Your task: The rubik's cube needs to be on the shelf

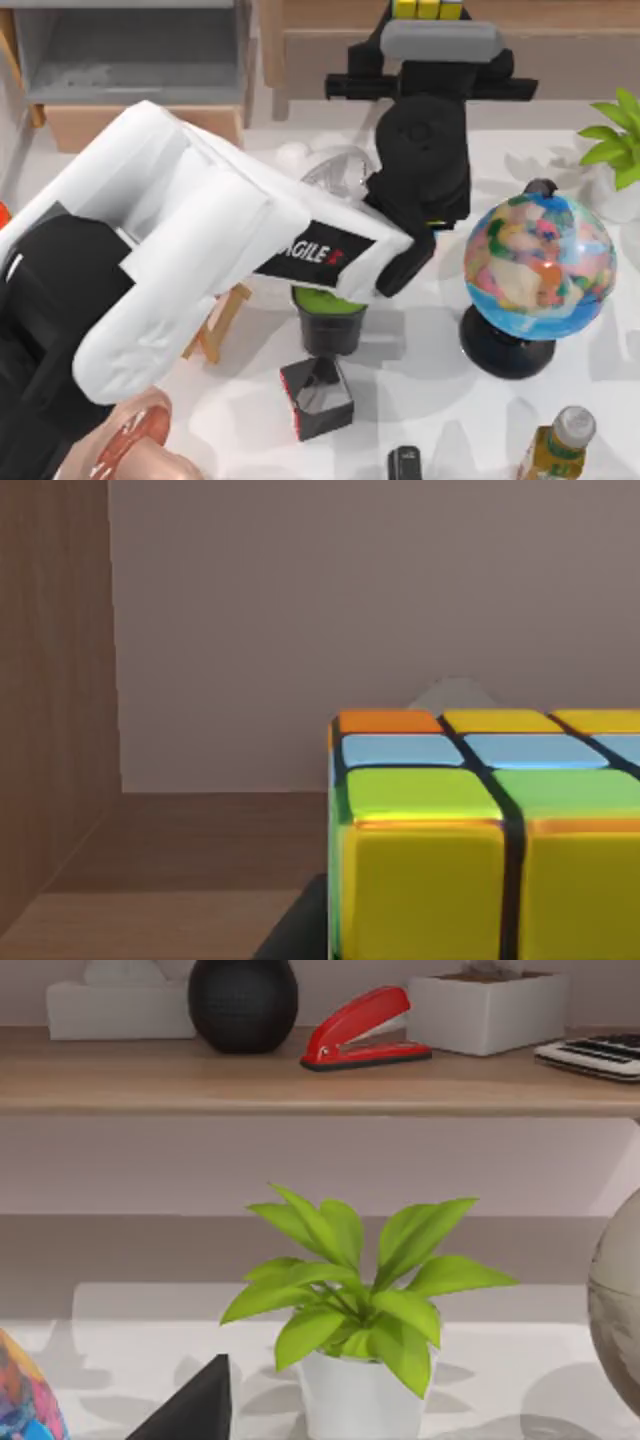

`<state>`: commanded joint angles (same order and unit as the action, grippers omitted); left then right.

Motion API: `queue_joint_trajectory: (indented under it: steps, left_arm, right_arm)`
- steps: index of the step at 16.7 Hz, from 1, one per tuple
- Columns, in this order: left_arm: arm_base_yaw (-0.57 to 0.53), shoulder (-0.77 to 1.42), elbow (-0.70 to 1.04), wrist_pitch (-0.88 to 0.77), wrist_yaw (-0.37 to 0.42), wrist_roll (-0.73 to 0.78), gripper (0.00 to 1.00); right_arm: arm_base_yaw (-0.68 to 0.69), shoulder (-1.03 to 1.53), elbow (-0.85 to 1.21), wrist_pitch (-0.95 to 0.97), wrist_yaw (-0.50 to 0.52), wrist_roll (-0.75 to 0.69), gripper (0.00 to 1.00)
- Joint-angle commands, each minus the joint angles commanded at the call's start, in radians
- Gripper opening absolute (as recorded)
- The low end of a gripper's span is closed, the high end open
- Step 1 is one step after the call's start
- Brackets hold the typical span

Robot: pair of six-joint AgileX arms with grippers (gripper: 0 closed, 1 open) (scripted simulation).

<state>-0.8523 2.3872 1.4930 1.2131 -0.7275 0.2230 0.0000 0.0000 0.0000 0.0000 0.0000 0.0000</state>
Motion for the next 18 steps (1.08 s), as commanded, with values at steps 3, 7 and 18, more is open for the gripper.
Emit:
queue_joint_trajectory:
  steps: [3,7,18]
  left_arm:
    - [-0.018,0.033,0.116,-0.032,0.063,0.037,0.00]
    - [0.048,0.099,0.302,-0.195,0.111,0.013,0.00]
    - [0.154,0.201,0.438,-0.318,0.092,-0.070,0.15]
  right_arm:
    - [0.000,0.000,0.000,0.000,0.000,0.000,1.00]
    - [0.000,0.000,0.000,0.000,0.000,0.000,1.00]
    - [0.000,0.000,0.000,0.000,0.000,0.000,1.00]
